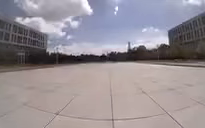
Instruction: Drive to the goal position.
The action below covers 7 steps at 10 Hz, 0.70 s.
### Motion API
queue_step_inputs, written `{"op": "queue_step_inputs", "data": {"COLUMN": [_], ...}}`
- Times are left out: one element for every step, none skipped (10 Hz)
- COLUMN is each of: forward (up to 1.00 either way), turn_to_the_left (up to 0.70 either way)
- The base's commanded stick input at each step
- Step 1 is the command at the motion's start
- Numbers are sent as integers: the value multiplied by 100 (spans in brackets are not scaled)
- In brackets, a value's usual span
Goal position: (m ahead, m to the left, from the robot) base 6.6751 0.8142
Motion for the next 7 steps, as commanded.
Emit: {"op": "queue_step_inputs", "data": {"forward": [70, 70, 70, 70, 70, 70, 70], "turn_to_the_left": [2, 2, 2, 2, 2, 2, 2]}}
